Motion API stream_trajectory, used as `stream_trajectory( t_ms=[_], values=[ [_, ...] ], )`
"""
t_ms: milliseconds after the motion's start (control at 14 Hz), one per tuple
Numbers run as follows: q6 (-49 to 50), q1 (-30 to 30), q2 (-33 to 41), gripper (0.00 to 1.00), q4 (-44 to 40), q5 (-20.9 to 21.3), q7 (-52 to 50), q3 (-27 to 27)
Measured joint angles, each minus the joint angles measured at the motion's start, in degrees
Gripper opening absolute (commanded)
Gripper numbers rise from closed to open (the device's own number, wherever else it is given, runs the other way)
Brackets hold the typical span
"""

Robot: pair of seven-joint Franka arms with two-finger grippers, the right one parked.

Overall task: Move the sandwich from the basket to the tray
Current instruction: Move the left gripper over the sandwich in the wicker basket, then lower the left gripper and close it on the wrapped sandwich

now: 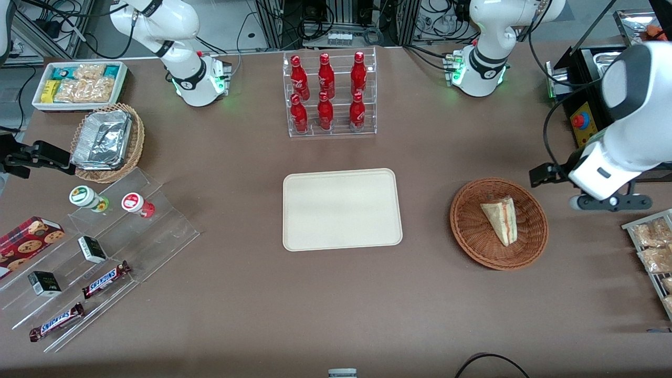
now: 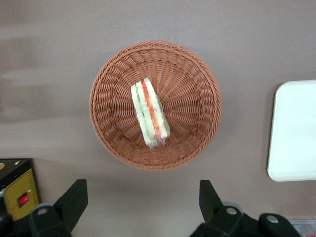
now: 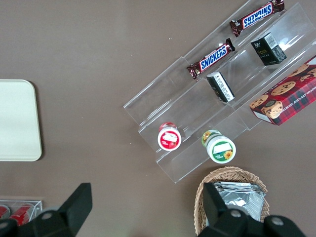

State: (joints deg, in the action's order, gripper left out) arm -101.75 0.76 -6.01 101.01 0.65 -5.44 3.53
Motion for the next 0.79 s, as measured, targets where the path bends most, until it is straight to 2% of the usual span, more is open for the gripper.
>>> stream_trajectory(
  t_ms=[643, 786],
  values=[
    [-29.38, -0.01, -0.16, 1.00, 22.22, 0.04, -13.32, -0.02],
    [-32.17, -0.02, -0.93, 1.00, 24.91, 0.04, -14.20, -0.08]
  ],
)
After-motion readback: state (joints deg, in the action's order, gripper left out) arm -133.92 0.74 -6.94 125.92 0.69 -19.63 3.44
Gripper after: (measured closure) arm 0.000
